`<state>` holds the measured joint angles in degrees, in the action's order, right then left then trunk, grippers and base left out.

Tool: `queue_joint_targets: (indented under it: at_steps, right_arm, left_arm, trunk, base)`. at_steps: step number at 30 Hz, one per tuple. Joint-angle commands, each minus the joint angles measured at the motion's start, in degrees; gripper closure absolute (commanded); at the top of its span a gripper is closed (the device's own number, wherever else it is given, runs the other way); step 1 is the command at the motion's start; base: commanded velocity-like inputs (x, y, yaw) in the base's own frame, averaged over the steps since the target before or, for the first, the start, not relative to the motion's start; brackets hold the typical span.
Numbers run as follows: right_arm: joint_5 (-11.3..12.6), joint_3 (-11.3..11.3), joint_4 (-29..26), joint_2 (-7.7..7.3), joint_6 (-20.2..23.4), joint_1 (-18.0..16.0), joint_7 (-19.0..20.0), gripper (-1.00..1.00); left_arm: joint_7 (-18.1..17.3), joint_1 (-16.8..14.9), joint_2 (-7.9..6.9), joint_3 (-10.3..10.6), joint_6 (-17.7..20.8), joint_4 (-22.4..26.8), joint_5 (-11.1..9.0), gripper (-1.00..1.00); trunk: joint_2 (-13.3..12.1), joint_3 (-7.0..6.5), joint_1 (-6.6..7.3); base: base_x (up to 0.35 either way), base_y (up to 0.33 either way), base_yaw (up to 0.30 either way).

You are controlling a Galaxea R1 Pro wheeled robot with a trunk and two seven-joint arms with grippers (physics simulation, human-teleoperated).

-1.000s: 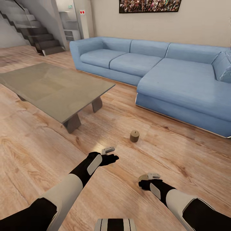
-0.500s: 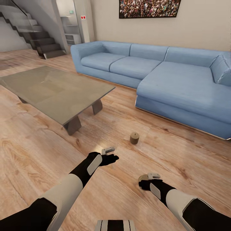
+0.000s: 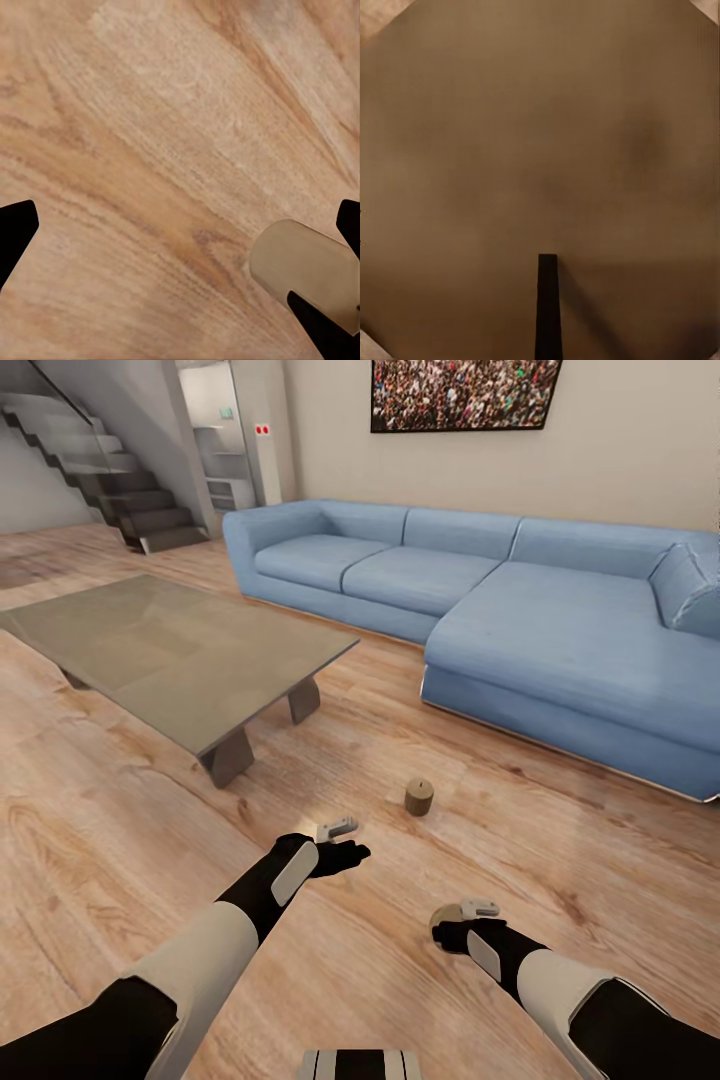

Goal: Place each of the two pumpkins and all three candles from the living room inside a cabinet in the living room (use any cabinet), then make sure every cabinet is closed, and position the cauldron so it is next to a table in the living room.

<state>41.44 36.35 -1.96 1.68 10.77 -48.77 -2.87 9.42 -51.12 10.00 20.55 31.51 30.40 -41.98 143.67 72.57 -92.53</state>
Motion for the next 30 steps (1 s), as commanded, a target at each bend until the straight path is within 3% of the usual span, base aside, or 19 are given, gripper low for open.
queue_joint_targets:
  at_steps: [1, 30]
  right_arm:
    - [0.5, 0.5, -0.1, -0.01, 0.3, 0.0, -0.3, 1.00]
    - [0.6, 0.5, -0.1, -0.01, 0.3, 0.0, -0.1, 1.00]
  left_arm:
    - [0.5, 0.0, 0.00, 0.1, 0.1, 0.1, -0.6, -1.00]
    - [0.5, 0.0, -0.06, 0.1, 0.1, 0.1, -0.5, -1.00]
  trunk:
    - [0.0, -0.05, 0.01]
    - [0.0, -2.72, 0.01]
  base:
    - [0.000, 0.000, 0.000]
    - [0.000, 0.000, 0.000]
